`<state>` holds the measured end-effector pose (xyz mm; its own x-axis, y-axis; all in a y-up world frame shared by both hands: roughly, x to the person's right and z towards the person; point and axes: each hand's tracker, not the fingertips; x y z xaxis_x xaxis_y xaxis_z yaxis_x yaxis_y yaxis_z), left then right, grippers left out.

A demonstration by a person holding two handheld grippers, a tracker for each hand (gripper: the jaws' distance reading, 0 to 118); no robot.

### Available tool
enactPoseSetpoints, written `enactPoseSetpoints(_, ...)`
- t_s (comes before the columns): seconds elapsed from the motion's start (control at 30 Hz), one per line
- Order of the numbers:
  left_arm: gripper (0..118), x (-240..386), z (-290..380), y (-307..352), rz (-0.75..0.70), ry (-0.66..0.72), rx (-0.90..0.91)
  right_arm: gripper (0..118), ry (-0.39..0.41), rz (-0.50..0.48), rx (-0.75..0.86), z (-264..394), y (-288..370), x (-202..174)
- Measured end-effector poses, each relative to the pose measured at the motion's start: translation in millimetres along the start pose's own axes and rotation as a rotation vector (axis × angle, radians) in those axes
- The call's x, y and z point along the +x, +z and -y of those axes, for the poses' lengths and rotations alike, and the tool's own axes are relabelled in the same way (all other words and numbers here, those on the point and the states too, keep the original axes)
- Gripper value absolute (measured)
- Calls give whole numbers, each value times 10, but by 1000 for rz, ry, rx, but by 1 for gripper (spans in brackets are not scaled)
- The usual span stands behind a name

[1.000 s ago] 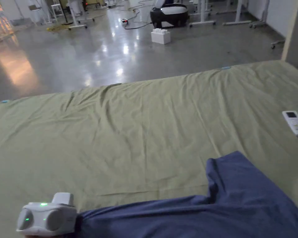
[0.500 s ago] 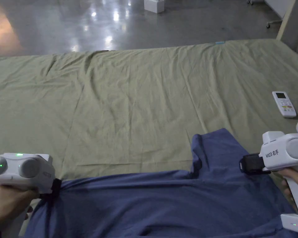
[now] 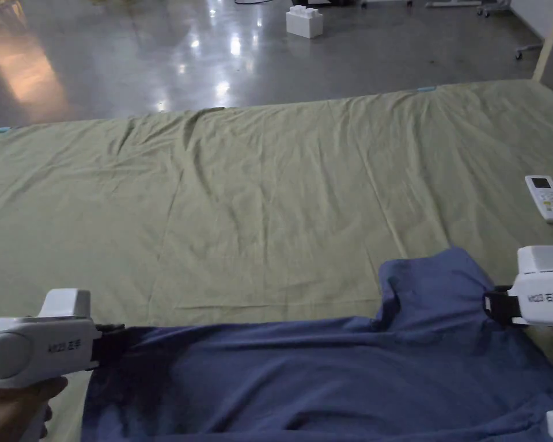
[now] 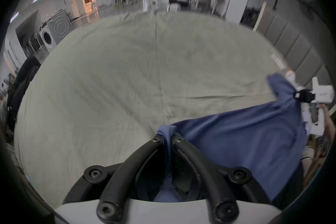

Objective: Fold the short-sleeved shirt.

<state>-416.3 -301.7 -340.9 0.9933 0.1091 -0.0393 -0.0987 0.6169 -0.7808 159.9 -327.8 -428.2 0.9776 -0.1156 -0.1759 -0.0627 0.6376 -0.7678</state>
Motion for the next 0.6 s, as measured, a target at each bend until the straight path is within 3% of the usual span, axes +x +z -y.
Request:
enactPoseSetpoints(0.13, 7, -212, 514, 865, 43, 22, 58, 2, -7, -20, 89, 423, 871, 23)
enactPoseSetpoints(0.3, 7, -386, 1322, 1329, 115, 132, 54, 2, -54, -27, 114, 1144, 1546, 120)
enactPoseSetpoints(0.43, 7, -394, 1791, 1223, 115, 167, 24, 2, -19, -6, 78, 1652, 1529, 82)
enactPoseSetpoints(0.57, 8, -415, 2009, 909, 109, 200, -45, 3, -75, 10, 19, 1868, 1250, 88)
enactPoseSetpoints(0.6, 10, -403, 2036, 848, 104, 198, -42, 9, -58, 28, 17, 1898, 1189, 67)
